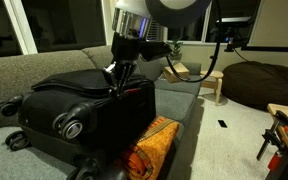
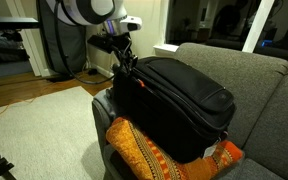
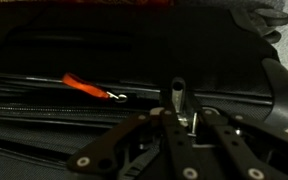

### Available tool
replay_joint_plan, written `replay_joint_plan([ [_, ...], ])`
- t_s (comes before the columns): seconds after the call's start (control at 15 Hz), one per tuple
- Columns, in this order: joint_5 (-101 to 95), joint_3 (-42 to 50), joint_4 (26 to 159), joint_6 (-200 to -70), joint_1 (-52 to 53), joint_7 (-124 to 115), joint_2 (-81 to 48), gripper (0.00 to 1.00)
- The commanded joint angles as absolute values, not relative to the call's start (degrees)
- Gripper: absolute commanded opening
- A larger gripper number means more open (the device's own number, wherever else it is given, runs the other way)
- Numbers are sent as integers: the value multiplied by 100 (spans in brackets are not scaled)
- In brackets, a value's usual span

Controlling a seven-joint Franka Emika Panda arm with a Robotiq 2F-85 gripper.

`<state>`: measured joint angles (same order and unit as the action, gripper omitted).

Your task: Slide the zip to the right

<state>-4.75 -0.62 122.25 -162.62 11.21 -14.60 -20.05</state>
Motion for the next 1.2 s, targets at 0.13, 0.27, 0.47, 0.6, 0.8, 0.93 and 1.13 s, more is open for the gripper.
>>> replay_joint_plan([
  [0.13,-265,-33,12205,-16032,829,-1193,-1814,6],
  [0.27,-222,-19,12227,-15990,802,-1186,-1788,6],
  [0.47,-215,8,12220,-15887,775,-1203,-1767,6],
  [0.6,-204,22,12199,-15811,744,-1203,-1755,6],
  [0.8,-173,30,12196,-15722,671,-1200,-1717,6],
  [0.93,-165,42,12221,-15685,626,-1206,-1694,6],
  [1.13,-163,78,12260,-15645,548,-1211,-1661,6],
])
